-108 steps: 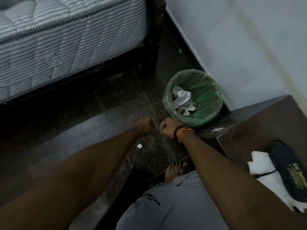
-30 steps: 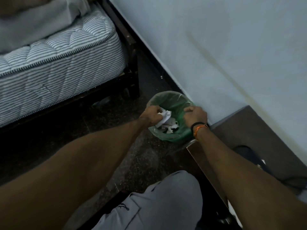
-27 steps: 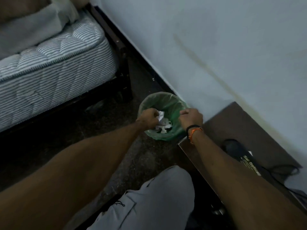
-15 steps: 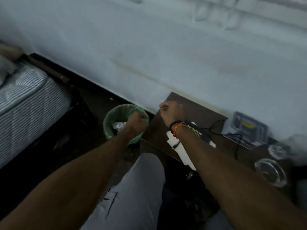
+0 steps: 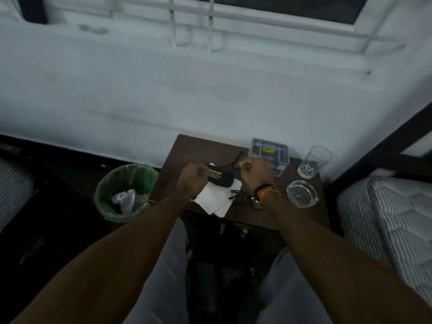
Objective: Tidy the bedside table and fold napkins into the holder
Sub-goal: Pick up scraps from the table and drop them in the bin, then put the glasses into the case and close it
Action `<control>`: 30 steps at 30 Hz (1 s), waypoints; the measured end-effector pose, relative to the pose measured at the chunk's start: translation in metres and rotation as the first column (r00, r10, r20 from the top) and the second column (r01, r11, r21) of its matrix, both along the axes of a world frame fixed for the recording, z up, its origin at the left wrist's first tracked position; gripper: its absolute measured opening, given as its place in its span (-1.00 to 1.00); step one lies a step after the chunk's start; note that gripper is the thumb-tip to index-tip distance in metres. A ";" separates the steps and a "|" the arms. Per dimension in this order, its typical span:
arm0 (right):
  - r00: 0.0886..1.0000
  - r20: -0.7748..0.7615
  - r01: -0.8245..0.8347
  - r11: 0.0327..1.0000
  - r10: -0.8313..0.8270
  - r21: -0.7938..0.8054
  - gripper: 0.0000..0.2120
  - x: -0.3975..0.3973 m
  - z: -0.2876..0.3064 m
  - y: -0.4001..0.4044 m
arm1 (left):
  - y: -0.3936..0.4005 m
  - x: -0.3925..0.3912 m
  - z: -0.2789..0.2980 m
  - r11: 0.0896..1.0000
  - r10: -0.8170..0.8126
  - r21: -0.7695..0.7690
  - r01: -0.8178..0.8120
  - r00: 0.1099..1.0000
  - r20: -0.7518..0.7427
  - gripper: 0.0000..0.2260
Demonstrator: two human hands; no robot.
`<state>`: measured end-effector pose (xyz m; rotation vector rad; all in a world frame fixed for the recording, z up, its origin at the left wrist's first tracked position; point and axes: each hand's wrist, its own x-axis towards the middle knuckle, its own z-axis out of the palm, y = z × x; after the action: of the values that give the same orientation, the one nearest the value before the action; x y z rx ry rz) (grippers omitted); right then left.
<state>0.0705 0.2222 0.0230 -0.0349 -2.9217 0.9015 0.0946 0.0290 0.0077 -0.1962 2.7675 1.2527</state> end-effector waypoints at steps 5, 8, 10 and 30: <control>0.997 0.046 0.061 0.998 -0.061 -0.006 -0.80 0.013 -0.028 0.032 | 0.019 -0.007 -0.012 0.998 0.027 0.057 -0.021 0.993 -0.112 -0.80; 0.994 0.048 0.104 0.991 -0.100 -0.087 -0.81 0.015 -0.042 0.038 | 0.014 -0.017 -0.022 0.994 0.092 0.079 -0.080 0.983 -0.161 -0.76; 0.995 0.051 0.091 0.988 -0.086 -0.124 -0.82 0.017 -0.049 0.035 | 0.003 -0.027 -0.030 0.999 0.052 0.007 -0.052 0.975 -0.218 -0.69; 0.918 -0.084 -0.339 0.877 0.388 0.341 -0.36 -0.046 -0.111 -0.019 | -0.041 -0.109 -0.078 0.859 -0.437 -0.304 0.412 0.899 -0.016 -0.40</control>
<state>0.0248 0.2030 -0.0883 0.5980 -2.9353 0.4196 -0.0148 -0.0119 -0.0702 0.4408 2.8302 0.7536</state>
